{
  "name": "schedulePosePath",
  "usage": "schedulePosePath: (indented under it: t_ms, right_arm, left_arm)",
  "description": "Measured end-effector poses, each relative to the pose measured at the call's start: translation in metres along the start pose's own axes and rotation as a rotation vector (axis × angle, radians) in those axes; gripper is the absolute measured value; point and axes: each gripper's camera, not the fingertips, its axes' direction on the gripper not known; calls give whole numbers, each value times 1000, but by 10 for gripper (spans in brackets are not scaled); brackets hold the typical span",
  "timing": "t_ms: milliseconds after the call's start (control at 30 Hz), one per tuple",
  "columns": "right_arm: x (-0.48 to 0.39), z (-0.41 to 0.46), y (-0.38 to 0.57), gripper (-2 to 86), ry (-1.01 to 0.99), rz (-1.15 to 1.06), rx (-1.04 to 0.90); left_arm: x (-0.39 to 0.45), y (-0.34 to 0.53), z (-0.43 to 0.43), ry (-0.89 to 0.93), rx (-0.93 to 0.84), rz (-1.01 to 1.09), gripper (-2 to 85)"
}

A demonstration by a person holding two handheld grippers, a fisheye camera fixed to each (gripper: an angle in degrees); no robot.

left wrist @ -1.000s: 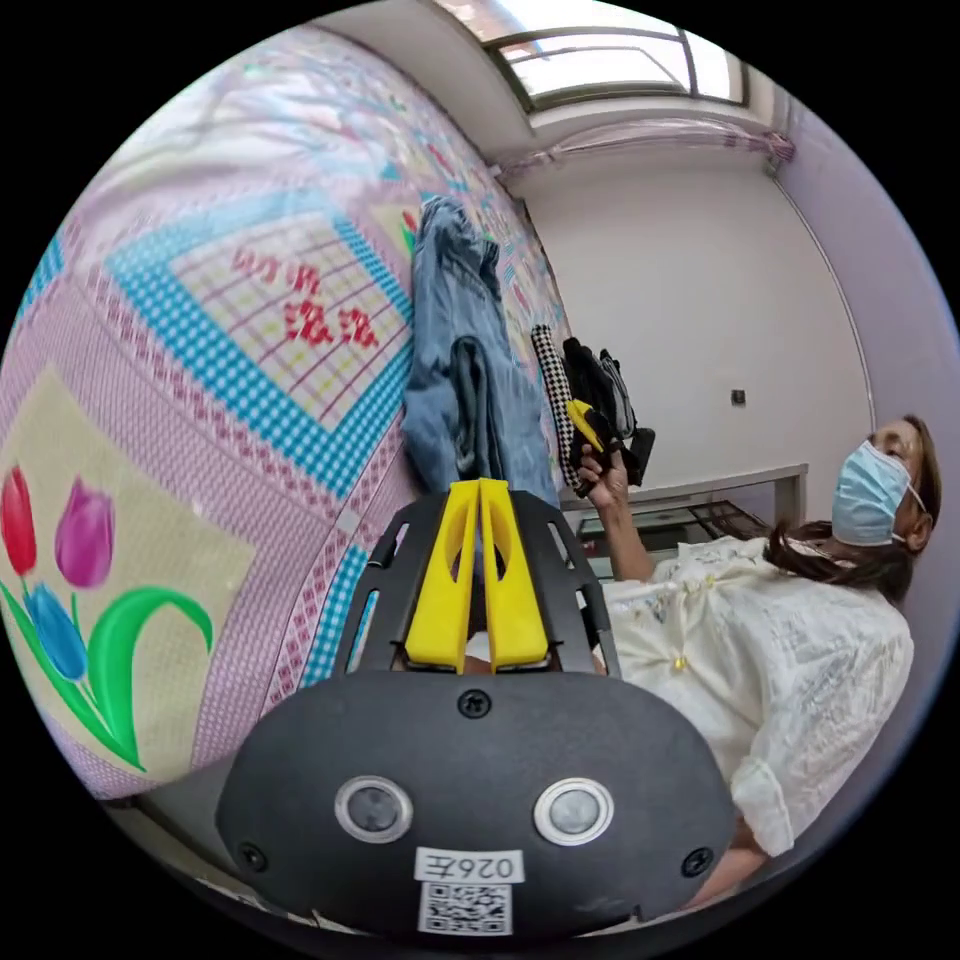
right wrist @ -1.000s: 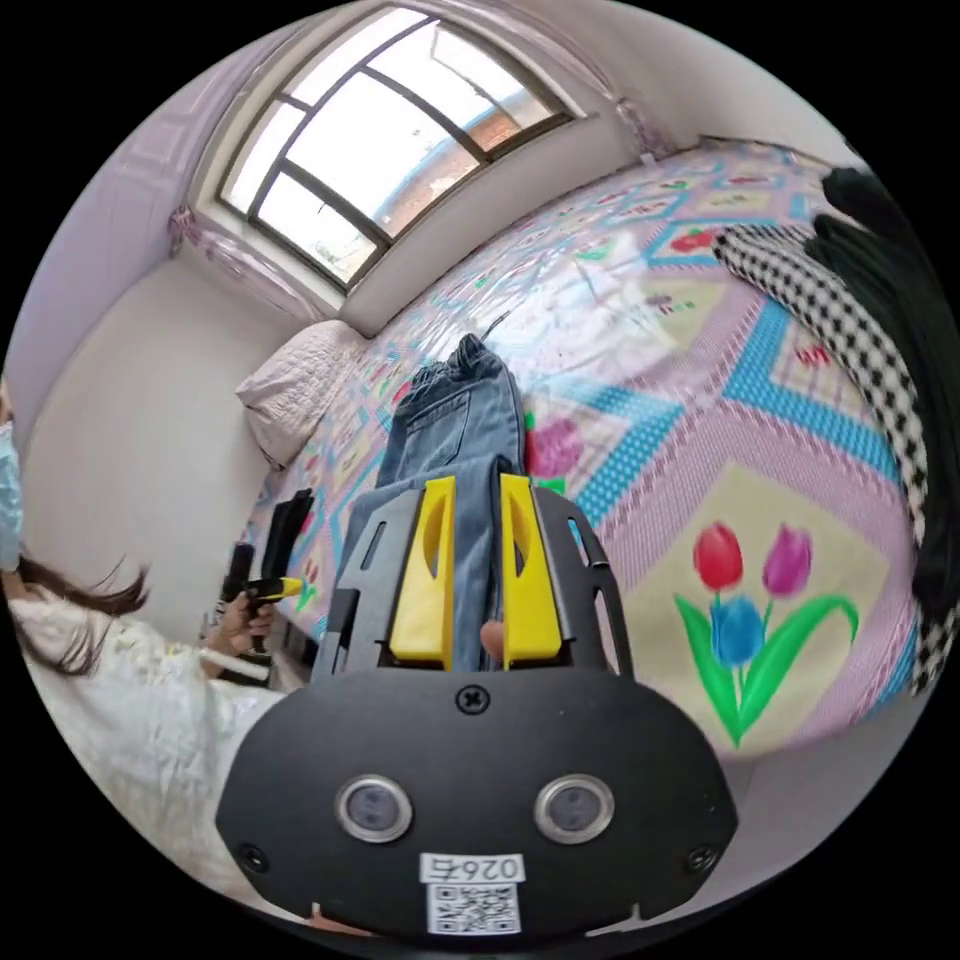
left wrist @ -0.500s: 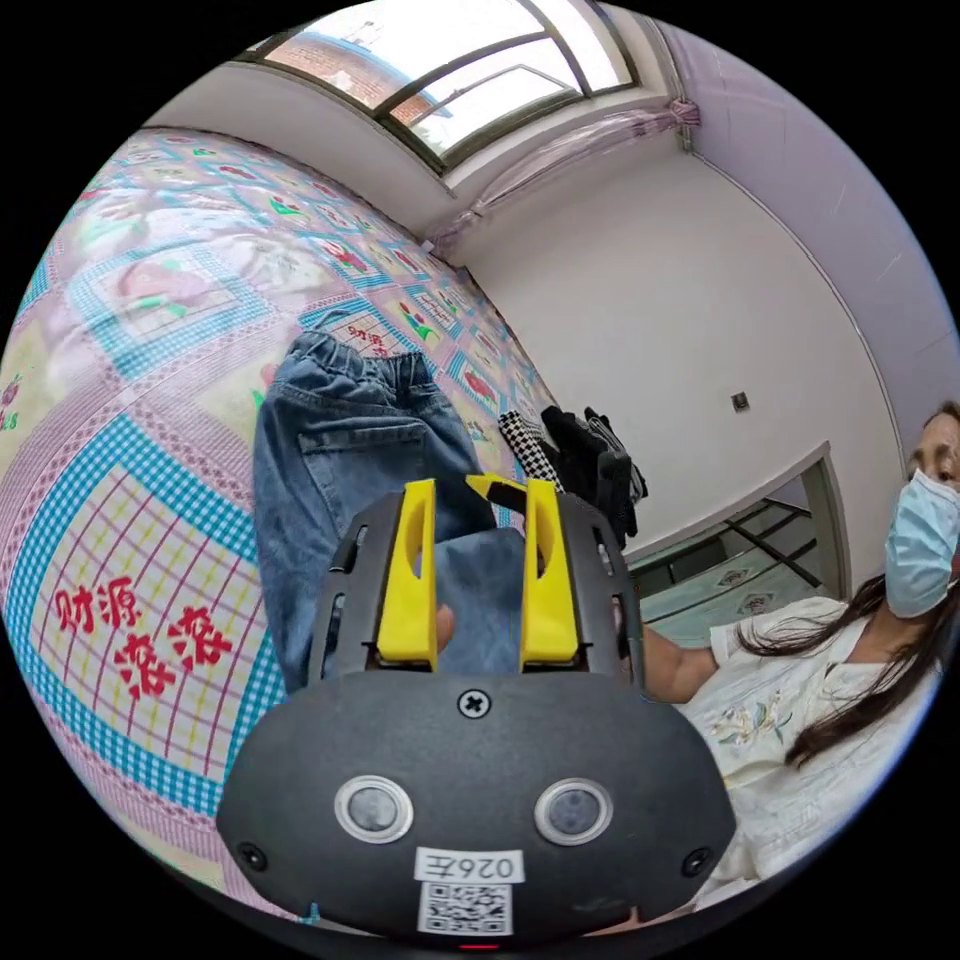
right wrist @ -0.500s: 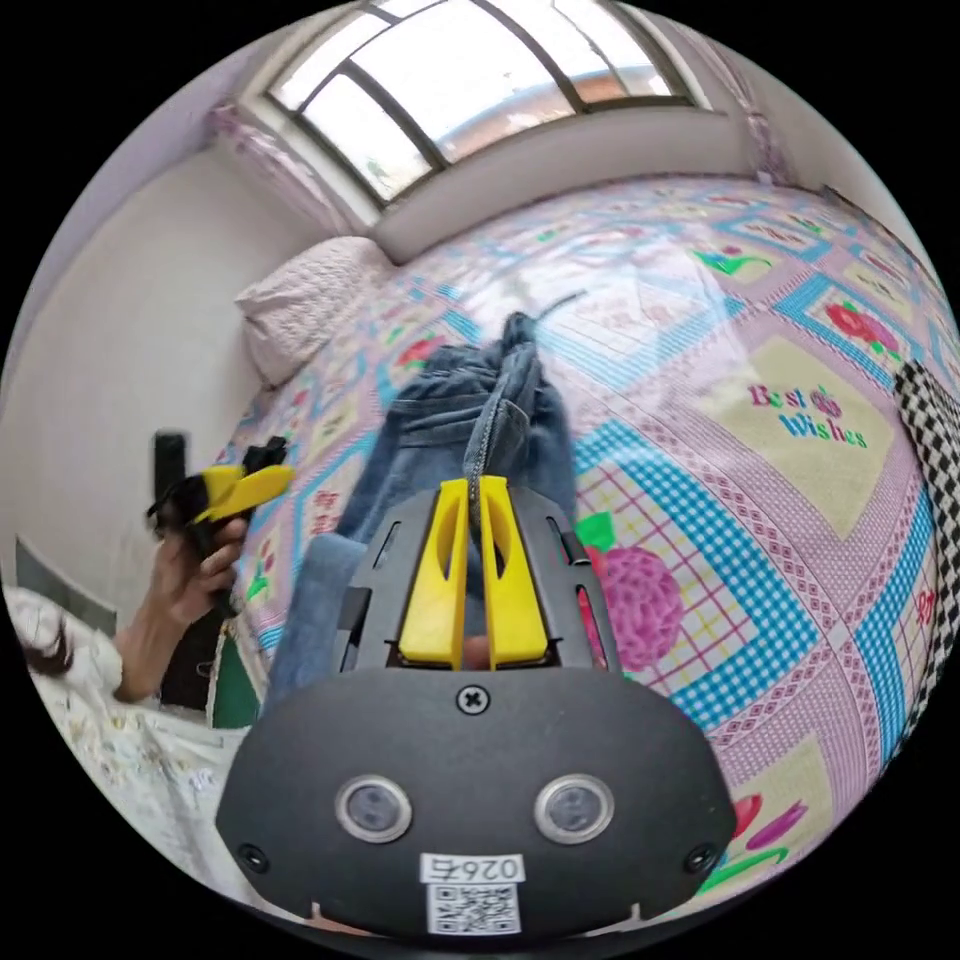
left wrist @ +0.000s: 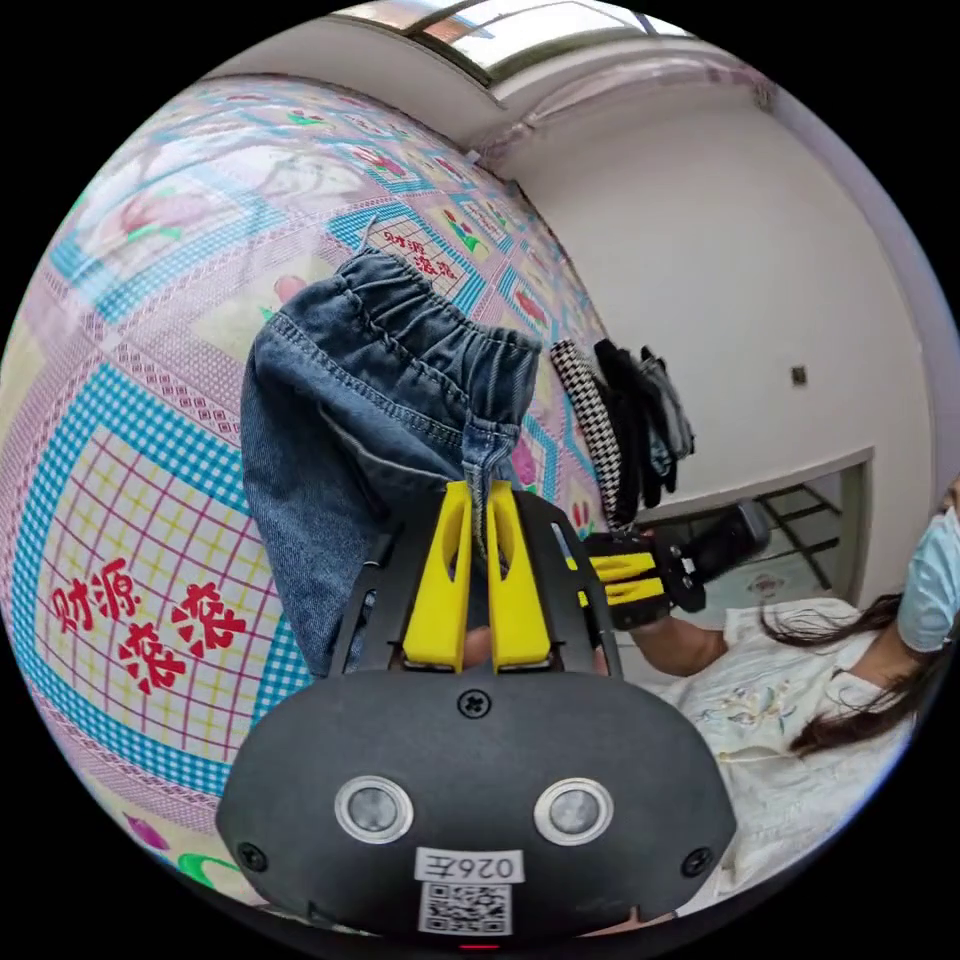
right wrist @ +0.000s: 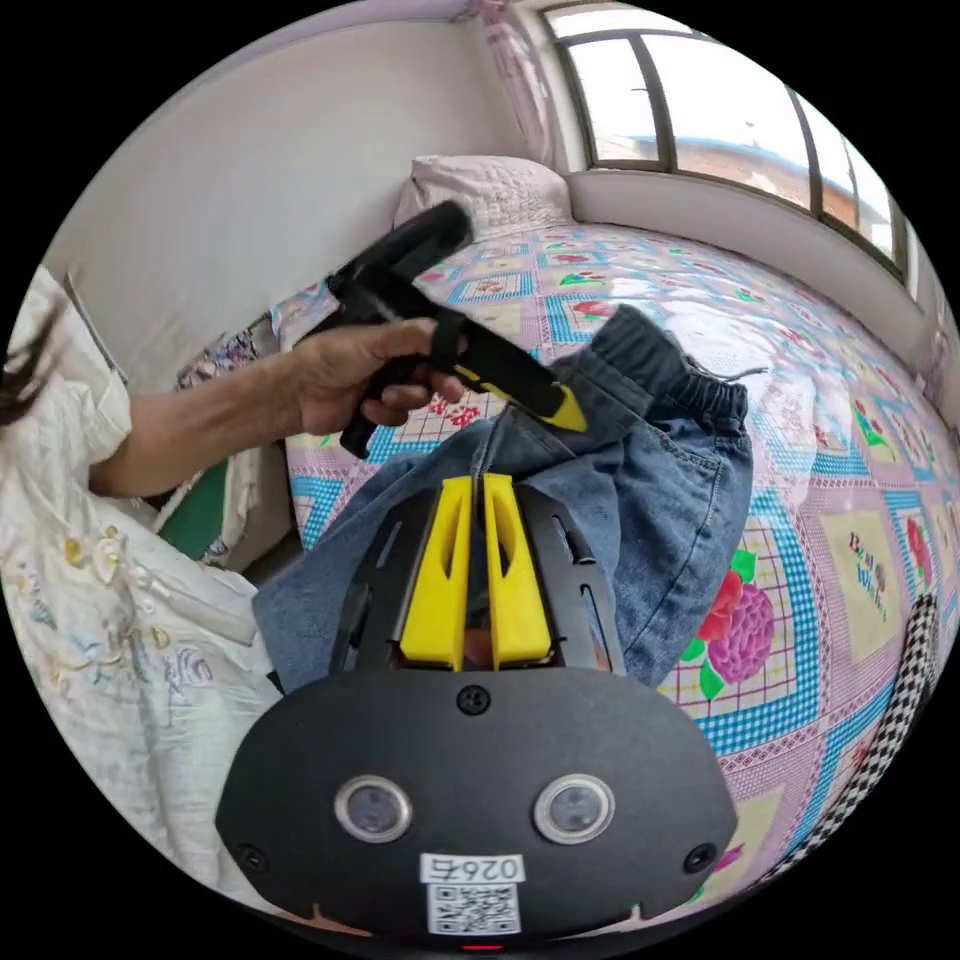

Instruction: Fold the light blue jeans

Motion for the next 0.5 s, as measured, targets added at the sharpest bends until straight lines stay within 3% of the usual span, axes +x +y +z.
schedulePosePath:
  t_ms: [100, 200, 300, 400, 500]
  right_arm:
    - [54, -30, 14, -7, -81, 190, 132]
    - [119, -47, 30, 2, 23, 370, 229]
    - [175, -32, 29, 46, 128, 437, 212]
    - [221, 7, 13, 89, 53, 466, 111]
    - [237, 55, 2, 69, -18, 468, 18]
  left_arm:
    - [-43, 31, 9, 71, 99, -68, 1]
    - [-70, 57, 36, 118, 185, -100, 9]
    - [-84, 71, 71, 114, 247, -79, 53]
    - [-110, 74, 115, 173, 256, -90, 93]
    - [-139, 77, 156, 178, 244, -107, 34]
